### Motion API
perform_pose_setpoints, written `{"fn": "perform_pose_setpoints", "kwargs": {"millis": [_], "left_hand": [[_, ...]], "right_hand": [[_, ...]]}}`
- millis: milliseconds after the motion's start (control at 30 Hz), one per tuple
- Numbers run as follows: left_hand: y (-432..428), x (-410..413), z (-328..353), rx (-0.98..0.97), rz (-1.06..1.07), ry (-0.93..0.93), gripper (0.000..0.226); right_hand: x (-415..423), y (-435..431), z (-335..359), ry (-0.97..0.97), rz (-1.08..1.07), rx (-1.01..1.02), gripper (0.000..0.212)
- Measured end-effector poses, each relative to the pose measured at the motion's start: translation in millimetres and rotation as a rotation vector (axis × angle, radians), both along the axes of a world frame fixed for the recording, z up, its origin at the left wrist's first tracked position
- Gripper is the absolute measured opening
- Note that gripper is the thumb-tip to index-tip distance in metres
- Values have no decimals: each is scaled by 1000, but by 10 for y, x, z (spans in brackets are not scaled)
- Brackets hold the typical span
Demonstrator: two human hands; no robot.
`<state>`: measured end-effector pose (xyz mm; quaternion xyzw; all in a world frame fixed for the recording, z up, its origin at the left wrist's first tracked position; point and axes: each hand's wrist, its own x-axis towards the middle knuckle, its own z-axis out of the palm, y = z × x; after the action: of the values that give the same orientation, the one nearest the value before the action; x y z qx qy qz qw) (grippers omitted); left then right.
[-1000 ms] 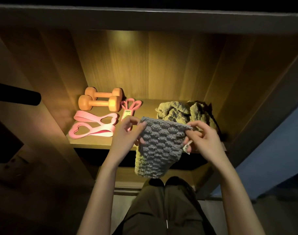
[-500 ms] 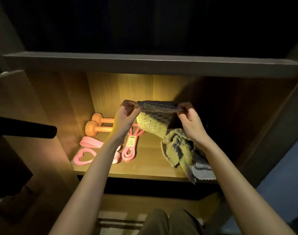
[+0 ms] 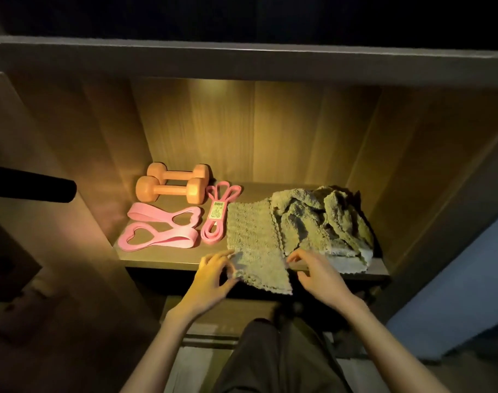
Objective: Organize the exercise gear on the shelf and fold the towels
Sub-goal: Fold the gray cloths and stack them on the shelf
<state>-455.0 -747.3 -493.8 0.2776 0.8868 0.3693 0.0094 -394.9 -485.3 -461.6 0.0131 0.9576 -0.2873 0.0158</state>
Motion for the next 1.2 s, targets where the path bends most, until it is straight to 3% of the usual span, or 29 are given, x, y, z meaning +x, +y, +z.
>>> {"fn": "perform_pose_setpoints", "kwargs": {"millis": [67,133,233,300,567,733,1067,1200], "left_hand": [[81,-69,23,-28,-27,38,12],[196,-123,67,1,-62,-20,16],[341,-206,131,60,-33,-187,18],[408,-289,120,38,5,-188,19],[589,-511,9,-163,47,-94,22],[612,-611,-54,-222,85,-6,31],[651,-684,-106,-251,106,2,35],[655,-684,-75,-240,123,-23,34]], "right_hand": [[-38,17,55,152,-46,161,38],[-126,62,68,185,-74,230,44],[-312,103,-8,3,-47,286,62],[-479,122,-106,-94,-24,288,68],[-1009,224,-492,-327,-158,311,46],[-1334,502,-458,-383,-287,248,47],[-1560,1096,-449,-177,-323,171,51],[-1479,1021,-368,-294,-298,192,53]]}}
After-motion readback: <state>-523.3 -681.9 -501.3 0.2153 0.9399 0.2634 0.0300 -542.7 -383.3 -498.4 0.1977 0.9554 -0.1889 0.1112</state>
